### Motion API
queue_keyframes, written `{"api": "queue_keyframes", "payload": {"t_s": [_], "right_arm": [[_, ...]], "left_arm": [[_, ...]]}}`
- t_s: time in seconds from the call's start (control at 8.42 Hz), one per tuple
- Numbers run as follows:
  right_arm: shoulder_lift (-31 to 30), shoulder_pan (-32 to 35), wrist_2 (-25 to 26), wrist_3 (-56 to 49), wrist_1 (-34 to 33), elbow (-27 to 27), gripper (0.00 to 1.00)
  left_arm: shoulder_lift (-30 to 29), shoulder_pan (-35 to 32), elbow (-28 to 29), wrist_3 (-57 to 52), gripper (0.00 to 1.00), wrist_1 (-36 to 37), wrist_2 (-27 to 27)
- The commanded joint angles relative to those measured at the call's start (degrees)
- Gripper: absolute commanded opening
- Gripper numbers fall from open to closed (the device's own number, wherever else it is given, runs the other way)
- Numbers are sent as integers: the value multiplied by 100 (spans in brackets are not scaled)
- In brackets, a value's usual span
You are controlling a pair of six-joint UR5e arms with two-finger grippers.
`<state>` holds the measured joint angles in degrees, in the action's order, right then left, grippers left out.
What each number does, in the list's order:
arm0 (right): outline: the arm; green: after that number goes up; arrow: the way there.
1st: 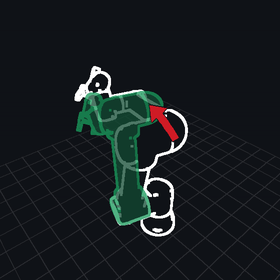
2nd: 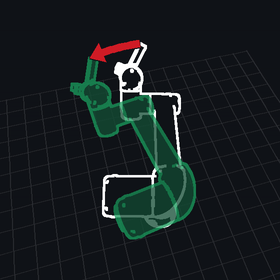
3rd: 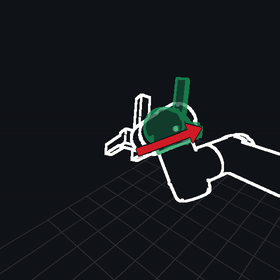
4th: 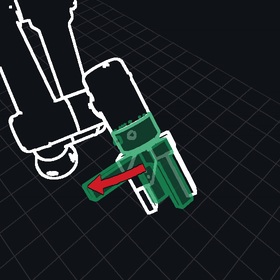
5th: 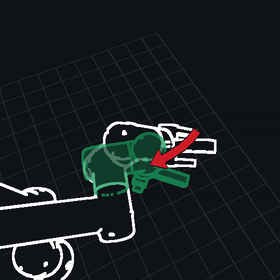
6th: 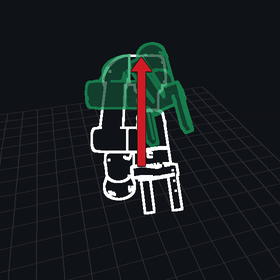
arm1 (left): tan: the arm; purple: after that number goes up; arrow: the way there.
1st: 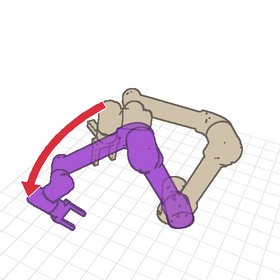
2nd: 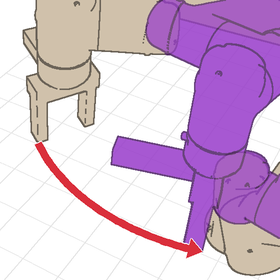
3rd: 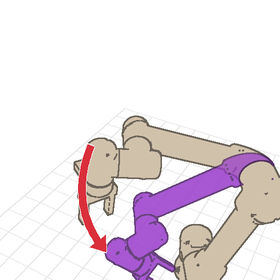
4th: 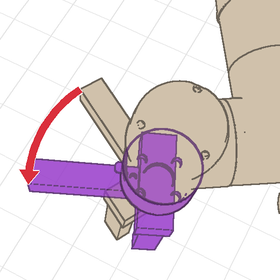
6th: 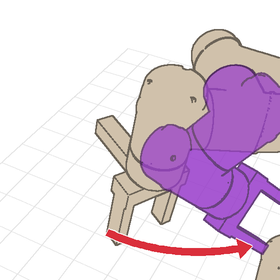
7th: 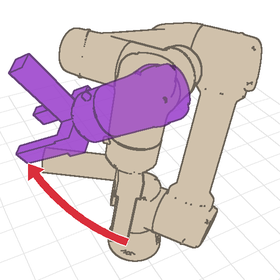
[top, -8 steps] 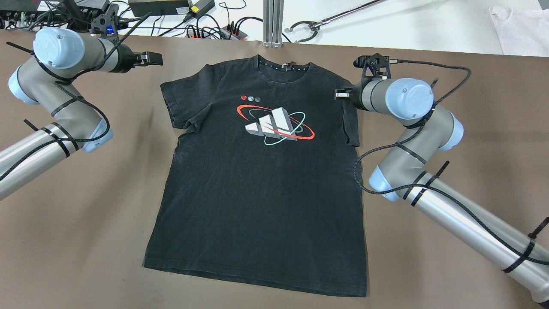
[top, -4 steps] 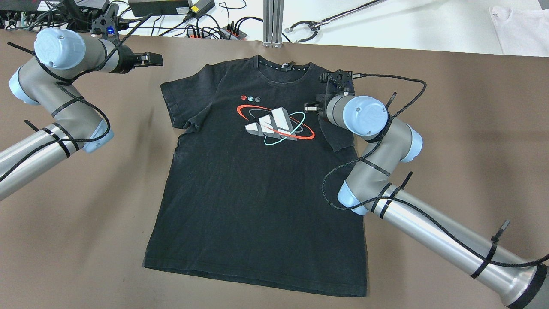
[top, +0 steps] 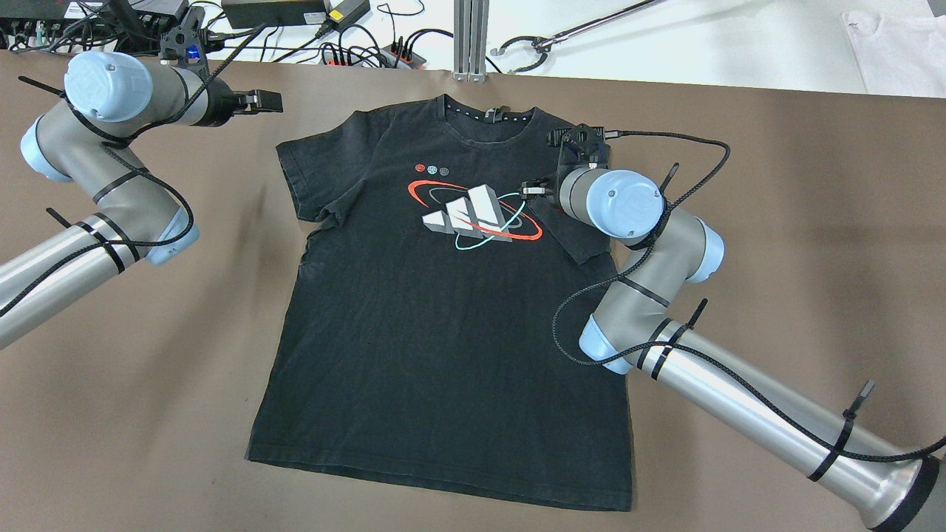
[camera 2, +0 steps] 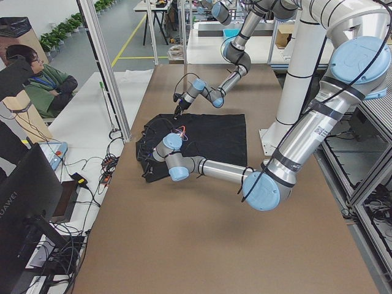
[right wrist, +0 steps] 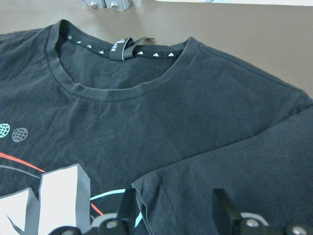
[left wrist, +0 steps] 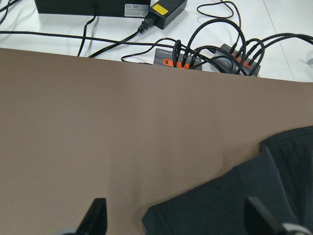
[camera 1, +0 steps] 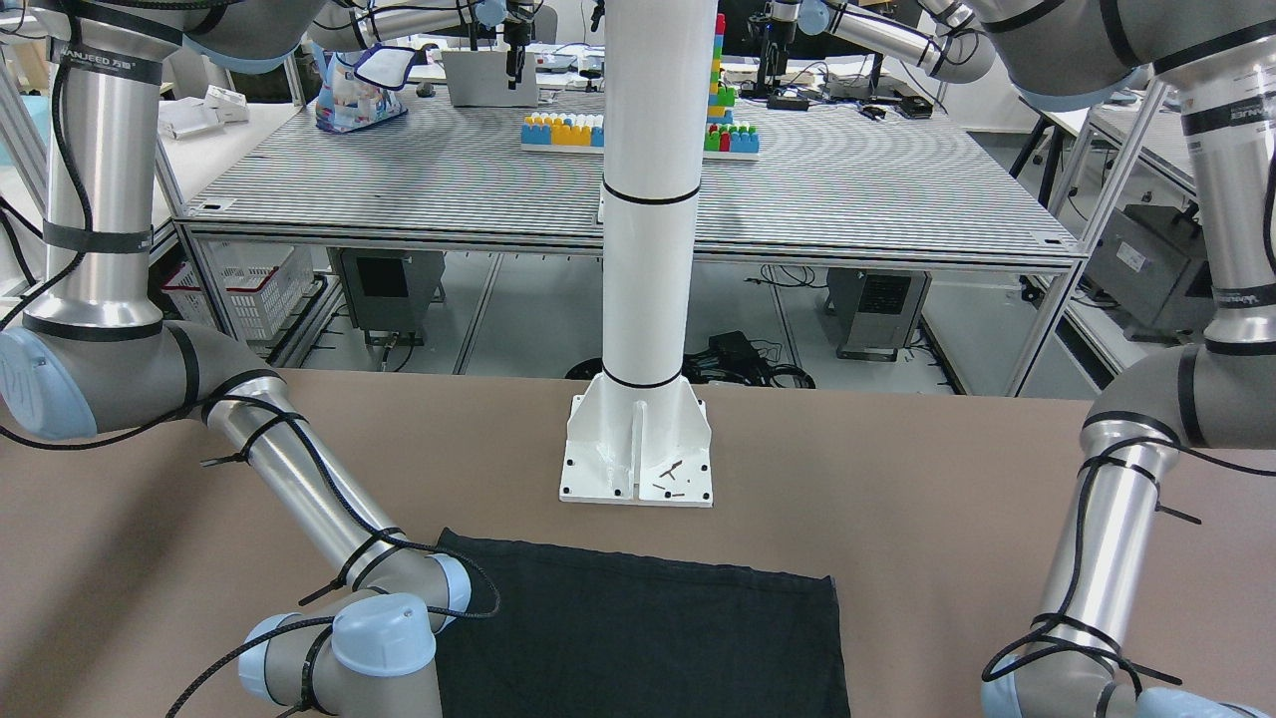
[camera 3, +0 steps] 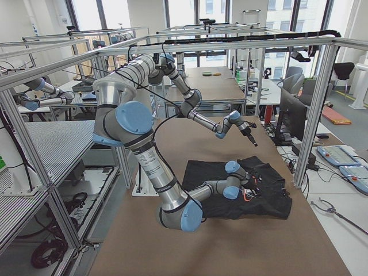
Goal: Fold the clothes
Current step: 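Move the right gripper inward over the shirt's shoulder seam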
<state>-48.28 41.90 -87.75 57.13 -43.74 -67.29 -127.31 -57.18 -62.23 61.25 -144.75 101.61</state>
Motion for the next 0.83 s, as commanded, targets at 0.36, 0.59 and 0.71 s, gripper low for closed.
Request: {"api": "queue_keyframes", "payload": {"t_s": [0.36,0.59,0.71], "right_arm": [[-129,352,-609,79,-3,-117,94],[-348,406,-655,79,-3,-415,94],[-358,406,-655,79,-12,-434,94]], "left_arm": [[4,101,9,-7,100,-236,-27],[5,443,306,-985,100,-352,-716],[-109,505,465,-1140,100,-343,-905]]}}
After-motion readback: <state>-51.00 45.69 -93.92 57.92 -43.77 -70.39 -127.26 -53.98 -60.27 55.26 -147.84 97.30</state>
